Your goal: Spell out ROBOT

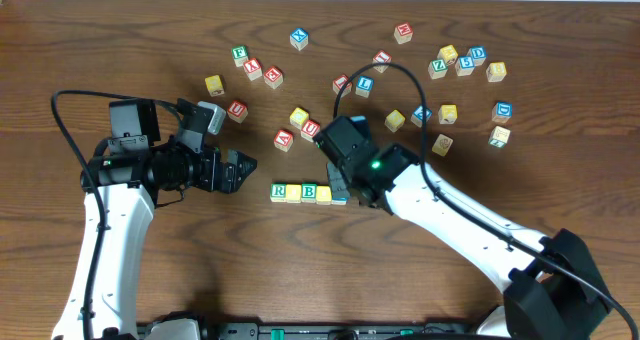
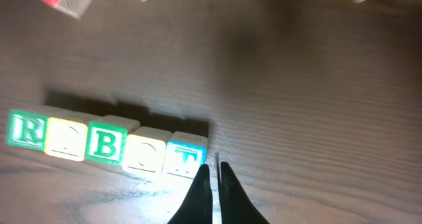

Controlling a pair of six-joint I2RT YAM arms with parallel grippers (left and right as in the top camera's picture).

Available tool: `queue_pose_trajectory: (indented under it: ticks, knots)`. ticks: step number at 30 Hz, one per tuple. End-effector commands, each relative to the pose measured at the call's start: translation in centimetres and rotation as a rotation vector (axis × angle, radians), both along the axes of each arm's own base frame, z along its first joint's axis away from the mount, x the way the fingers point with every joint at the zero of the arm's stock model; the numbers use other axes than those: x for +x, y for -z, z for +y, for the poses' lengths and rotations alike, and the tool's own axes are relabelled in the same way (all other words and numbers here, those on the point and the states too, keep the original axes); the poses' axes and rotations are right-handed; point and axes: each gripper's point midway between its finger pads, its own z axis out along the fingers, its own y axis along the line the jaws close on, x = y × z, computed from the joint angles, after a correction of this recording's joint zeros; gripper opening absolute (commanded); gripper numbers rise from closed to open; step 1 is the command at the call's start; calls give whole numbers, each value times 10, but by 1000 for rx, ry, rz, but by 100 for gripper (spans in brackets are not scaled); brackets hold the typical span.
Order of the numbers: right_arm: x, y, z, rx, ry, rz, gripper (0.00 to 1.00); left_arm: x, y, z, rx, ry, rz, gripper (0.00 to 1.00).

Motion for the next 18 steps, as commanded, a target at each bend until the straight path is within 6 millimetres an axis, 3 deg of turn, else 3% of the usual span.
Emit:
queue_pose_trajectory:
  ticks: [1,8,18]
  knots:
    - [-10,19,-3,-37,-48,11,1,2,-5,1,4,2,-20,98]
    - [-28,40,0,-45,-90,35,1,2,-5,1,4,2,-20,98]
    - [-52,44,23,-22,-165,51,1,2,-5,1,4,2,-20,98]
